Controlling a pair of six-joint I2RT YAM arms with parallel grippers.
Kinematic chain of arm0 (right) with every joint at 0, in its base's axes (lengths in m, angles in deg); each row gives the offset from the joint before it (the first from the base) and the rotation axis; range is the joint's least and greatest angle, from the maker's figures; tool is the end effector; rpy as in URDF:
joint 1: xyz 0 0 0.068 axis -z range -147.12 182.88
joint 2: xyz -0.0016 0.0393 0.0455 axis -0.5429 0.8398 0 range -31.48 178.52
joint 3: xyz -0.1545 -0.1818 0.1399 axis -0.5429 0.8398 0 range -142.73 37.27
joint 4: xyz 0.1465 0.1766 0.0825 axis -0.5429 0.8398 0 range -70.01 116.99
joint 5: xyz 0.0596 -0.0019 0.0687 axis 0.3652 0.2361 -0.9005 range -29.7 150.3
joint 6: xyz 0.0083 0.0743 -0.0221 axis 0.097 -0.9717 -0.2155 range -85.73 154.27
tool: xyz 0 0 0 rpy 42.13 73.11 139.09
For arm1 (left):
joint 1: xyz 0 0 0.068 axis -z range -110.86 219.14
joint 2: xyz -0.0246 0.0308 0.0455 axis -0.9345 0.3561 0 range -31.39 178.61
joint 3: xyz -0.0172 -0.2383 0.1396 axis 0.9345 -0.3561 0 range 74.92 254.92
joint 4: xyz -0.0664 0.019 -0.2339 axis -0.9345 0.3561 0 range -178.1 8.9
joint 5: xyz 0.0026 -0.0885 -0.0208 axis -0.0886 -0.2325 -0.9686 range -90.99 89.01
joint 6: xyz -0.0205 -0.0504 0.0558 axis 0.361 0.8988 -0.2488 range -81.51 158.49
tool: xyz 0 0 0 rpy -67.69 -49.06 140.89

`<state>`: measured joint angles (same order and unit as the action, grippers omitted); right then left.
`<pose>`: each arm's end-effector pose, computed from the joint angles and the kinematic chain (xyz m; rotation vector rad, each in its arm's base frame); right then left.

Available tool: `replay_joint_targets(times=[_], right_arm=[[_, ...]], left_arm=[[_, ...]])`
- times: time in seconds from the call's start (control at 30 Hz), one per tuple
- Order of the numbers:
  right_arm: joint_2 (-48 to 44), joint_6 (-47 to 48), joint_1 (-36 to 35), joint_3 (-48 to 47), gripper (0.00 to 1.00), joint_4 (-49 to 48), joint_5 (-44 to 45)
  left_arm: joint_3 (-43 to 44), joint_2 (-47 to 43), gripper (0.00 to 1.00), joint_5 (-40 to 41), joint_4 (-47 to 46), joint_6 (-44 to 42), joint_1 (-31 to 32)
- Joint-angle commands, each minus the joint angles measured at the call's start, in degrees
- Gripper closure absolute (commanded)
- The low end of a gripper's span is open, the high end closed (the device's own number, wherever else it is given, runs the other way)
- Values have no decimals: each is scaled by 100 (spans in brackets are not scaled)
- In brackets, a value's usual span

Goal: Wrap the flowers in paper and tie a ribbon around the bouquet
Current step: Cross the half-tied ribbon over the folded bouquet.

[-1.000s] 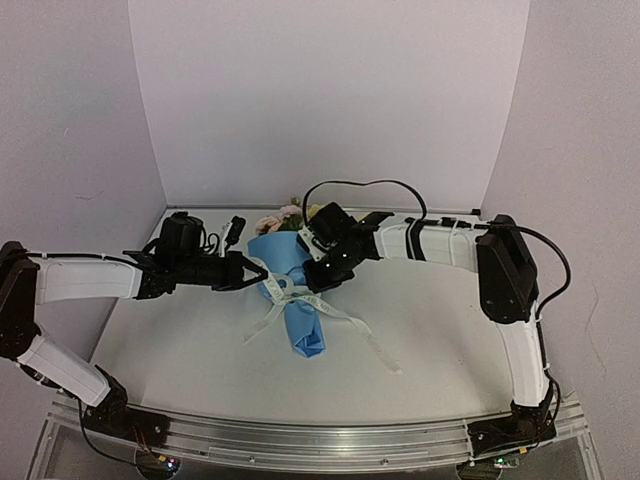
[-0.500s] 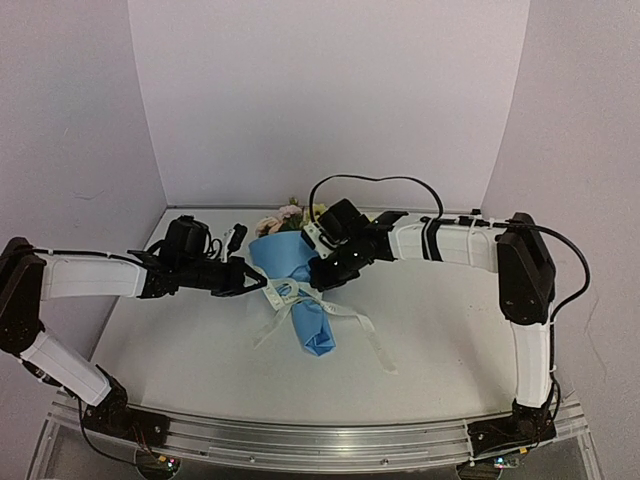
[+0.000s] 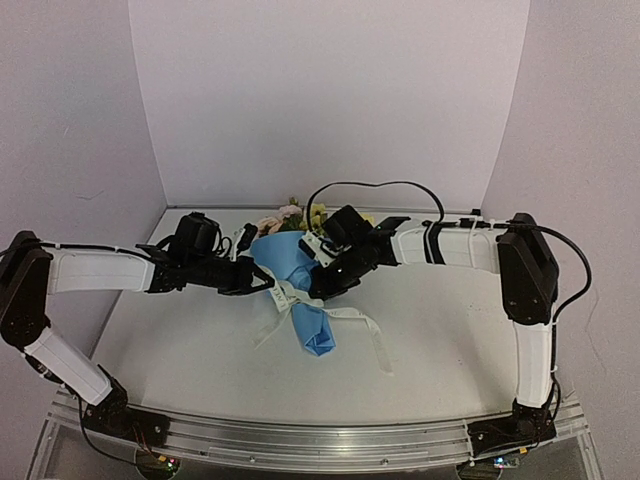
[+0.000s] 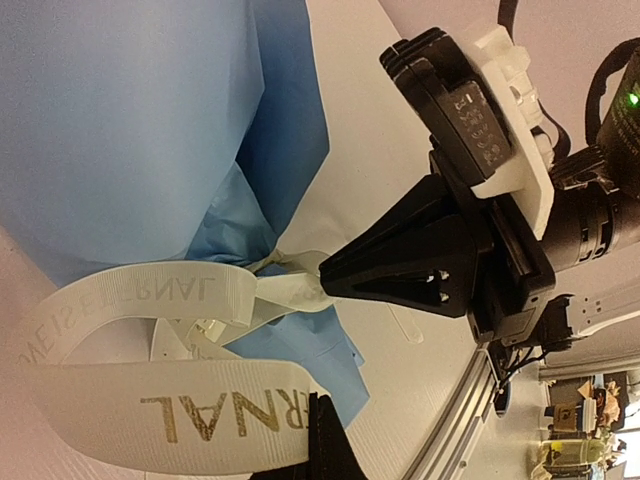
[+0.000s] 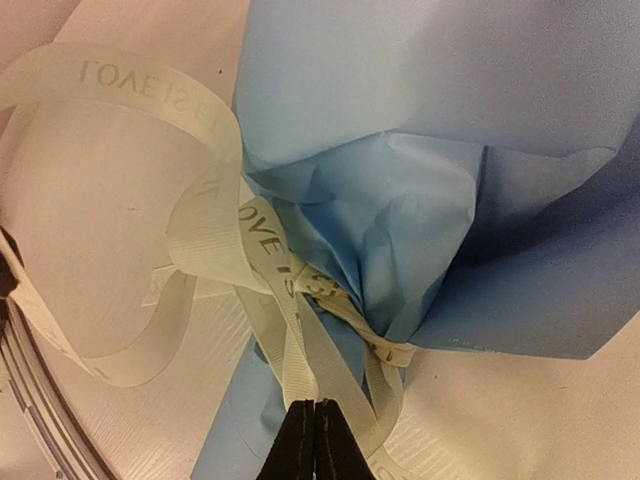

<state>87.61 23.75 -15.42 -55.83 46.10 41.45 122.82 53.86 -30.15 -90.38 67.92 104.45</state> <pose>0.2927 0.3607 0.1943 -0.9835 2.4157 0.8157 0.2442 -0.2126 0.2152 0.4340 2.3099 -1.1597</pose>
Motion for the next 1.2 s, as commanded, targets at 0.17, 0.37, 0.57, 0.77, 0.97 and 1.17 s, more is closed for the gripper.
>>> replay_joint_targets(times=[0.17, 0.37, 0.57, 0.77, 0.97, 1.17], right_arm=[[-39, 202, 72, -267, 93, 190, -526], [-83, 140, 71, -200, 84, 208, -640], [86, -36, 73, -548, 65, 222, -600], [465, -97, 75, -1053, 65, 406, -586], [692, -97, 75, -1357, 66, 518, -487], [617, -24, 74, -1498, 62, 519, 2]], left_arm=[[383, 124, 100, 87, 161, -194, 28], [435, 179, 100, 79, 180, -210, 32], [473, 240, 100, 47, 151, -211, 37], [488, 218, 100, 95, 193, -261, 37], [410, 104, 100, 299, 193, -209, 37], [298, 0, 100, 320, 192, -168, 37]])
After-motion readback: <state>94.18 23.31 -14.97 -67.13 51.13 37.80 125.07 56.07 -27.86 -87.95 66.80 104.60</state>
